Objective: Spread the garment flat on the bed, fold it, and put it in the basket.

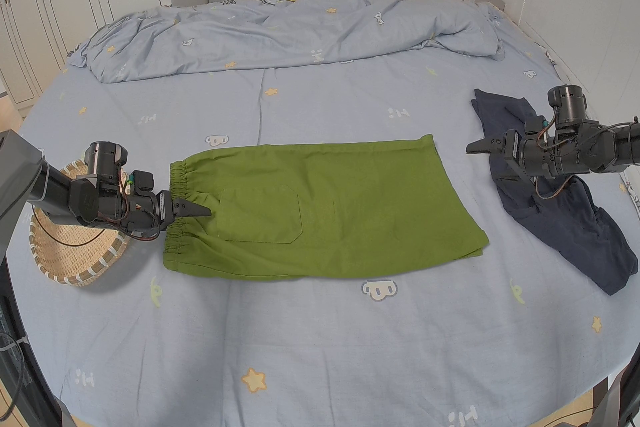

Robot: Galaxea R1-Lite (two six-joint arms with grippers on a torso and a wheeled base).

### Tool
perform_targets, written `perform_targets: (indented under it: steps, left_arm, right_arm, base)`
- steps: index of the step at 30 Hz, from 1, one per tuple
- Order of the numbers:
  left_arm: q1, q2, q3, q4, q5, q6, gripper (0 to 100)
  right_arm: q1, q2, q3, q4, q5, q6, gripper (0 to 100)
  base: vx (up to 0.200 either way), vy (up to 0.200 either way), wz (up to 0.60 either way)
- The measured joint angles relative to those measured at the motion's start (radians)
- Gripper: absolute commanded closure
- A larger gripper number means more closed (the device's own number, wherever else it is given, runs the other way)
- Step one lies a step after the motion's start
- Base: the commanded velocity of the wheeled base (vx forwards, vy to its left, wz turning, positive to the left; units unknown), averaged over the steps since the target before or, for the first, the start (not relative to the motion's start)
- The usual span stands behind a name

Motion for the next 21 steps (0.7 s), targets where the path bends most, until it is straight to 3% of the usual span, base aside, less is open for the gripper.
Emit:
perform_targets:
  steps: [11,17,21]
  left_arm:
    - [-0.002,-0.031,0.014,0.003,-0.002,-0.001,100]
    - [-0.002,-0.048,0.019,0.002,-0.002,-0.002,100]
    - [-0.003,-0.053,0.022,0.001,-0.002,-0.002,100]
  right_arm:
    - [-0.007,-0.003,0.053,0.104,-0.003,-0.016,0]
    - [-0.006,0.014,0.067,0.152,-0.003,-0.089,0]
    - [0.004,0.025,0.074,0.158,0.002,-0.094,0]
  base:
    - [0.0,0.0,0.0]
    - [0.0,0.0,0.0]
    - [0.0,0.0,0.0]
